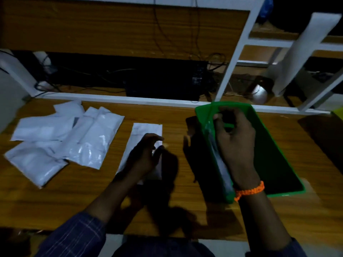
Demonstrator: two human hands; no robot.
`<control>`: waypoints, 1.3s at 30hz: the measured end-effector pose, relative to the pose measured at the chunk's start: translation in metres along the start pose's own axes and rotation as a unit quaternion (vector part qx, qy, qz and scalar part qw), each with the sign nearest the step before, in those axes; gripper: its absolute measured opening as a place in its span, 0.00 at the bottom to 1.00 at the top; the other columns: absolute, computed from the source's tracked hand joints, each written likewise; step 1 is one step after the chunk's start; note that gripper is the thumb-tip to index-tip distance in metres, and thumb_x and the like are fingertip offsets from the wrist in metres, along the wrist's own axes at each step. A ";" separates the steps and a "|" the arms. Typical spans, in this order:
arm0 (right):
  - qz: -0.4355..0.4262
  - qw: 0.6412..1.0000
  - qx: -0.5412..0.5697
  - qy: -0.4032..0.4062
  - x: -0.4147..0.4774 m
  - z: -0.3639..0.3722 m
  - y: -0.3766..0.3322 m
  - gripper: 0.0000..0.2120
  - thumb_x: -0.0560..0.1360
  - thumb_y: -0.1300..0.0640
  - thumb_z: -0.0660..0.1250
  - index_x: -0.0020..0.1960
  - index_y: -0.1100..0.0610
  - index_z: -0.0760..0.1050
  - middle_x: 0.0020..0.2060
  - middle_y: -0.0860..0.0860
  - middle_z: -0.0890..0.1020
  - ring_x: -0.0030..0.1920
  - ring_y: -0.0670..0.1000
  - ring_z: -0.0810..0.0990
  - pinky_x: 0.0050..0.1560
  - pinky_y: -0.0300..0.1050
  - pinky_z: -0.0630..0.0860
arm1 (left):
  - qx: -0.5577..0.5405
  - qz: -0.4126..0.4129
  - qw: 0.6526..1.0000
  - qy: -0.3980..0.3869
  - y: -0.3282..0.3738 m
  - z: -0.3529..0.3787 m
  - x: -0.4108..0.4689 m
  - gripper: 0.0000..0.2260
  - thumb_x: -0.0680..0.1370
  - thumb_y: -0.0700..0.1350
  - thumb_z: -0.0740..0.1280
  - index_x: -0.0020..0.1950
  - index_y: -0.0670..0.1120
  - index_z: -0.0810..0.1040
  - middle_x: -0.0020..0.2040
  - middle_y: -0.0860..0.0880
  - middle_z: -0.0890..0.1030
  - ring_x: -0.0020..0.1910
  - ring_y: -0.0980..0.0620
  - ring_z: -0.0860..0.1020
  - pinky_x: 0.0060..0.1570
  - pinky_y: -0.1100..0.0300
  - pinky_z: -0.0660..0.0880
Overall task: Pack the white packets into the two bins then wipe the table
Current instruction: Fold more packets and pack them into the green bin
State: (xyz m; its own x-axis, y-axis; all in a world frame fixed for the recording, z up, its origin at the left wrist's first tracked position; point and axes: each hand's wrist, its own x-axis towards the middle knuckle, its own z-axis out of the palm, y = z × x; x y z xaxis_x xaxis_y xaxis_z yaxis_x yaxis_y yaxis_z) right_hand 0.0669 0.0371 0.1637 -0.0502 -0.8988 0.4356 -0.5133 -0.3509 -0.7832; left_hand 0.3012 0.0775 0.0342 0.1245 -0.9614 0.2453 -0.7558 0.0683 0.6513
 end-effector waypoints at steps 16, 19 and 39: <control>0.228 0.897 -0.270 -0.264 -0.099 0.243 0.027 0.23 0.71 0.48 0.73 0.61 0.55 0.70 0.65 0.61 0.66 0.65 0.65 0.65 0.60 0.61 0.70 | 0.182 -0.324 0.928 -0.026 -0.158 -0.081 -0.027 0.49 0.68 0.67 0.73 0.78 0.45 0.55 0.71 0.37 0.68 0.69 0.34 0.67 0.65 0.39 0.66; 0.248 0.909 -0.248 -0.227 -0.103 0.244 0.026 0.10 0.70 0.54 0.74 0.49 0.51 0.77 0.64 0.57 0.68 0.66 0.62 0.65 0.61 0.58 0.69 | 0.112 -0.346 0.932 -0.014 -0.156 -0.083 -0.022 0.42 0.70 0.68 0.70 0.74 0.44 0.65 0.70 0.39 0.72 0.69 0.36 0.70 0.66 0.41 0.67; -0.037 0.982 -0.183 -0.029 0.030 -0.036 0.009 0.05 0.72 0.61 0.65 0.42 0.63 0.72 0.30 0.56 0.73 0.34 0.61 0.75 0.33 0.49 0.60 | -0.163 -0.066 0.982 -0.061 0.170 -0.014 0.062 0.38 0.70 0.51 0.72 0.76 0.55 0.57 0.67 0.44 0.74 0.63 0.40 0.74 0.54 0.50 0.75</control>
State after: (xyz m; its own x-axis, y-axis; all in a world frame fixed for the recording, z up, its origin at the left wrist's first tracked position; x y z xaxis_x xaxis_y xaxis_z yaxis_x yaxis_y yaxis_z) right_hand 0.0296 0.0167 0.1859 0.0421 -0.8910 0.4521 -0.7878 -0.3079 -0.5335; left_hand 0.1897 0.0337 0.1699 0.1147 -0.9911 0.0682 -0.4891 0.0034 0.8722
